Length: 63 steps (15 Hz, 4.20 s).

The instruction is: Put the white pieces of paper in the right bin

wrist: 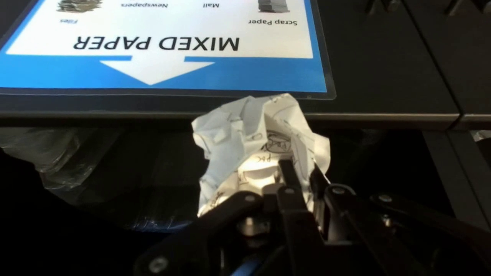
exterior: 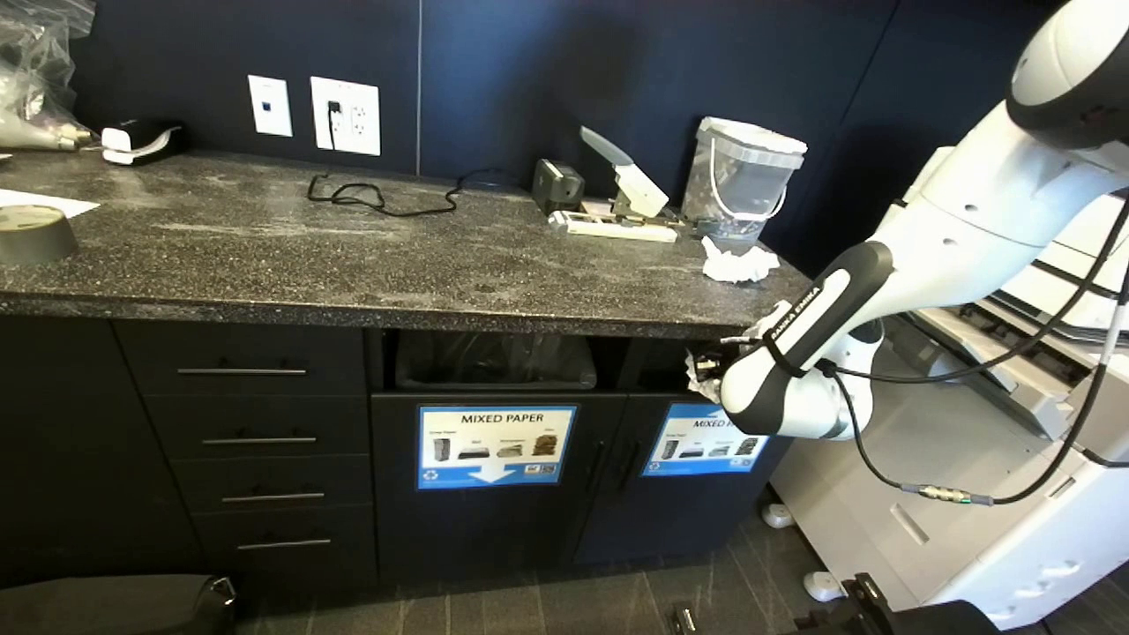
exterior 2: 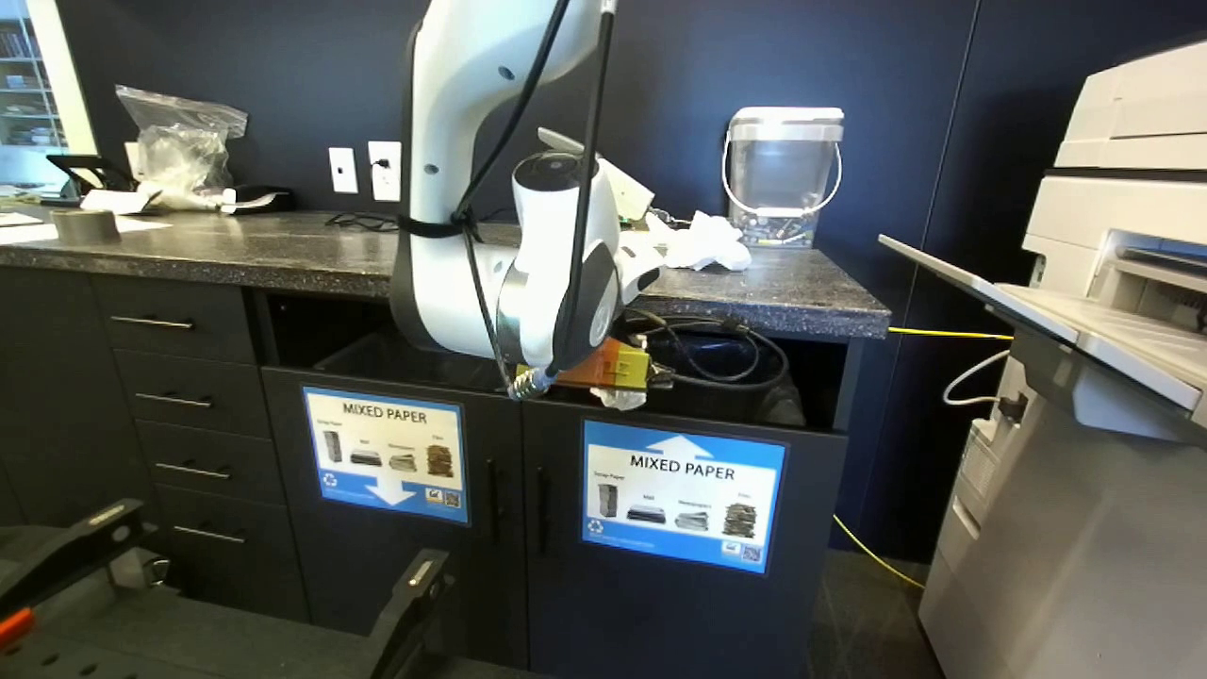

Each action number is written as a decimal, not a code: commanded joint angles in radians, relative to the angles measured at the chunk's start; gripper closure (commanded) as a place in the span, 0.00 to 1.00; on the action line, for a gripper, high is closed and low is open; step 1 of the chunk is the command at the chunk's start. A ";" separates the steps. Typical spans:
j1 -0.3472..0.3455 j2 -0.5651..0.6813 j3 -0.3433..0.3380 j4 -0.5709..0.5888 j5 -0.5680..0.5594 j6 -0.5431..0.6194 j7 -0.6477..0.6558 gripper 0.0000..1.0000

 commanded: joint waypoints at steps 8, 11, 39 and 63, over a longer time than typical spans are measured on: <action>0.009 0.238 -0.033 0.230 -0.056 0.188 0.086 0.89; 0.015 0.282 -0.040 0.286 -0.054 0.215 0.102 0.88; 0.077 0.279 -0.092 0.388 -0.091 0.123 0.125 0.00; 0.097 -0.501 -0.104 0.177 0.003 -0.957 -0.214 0.00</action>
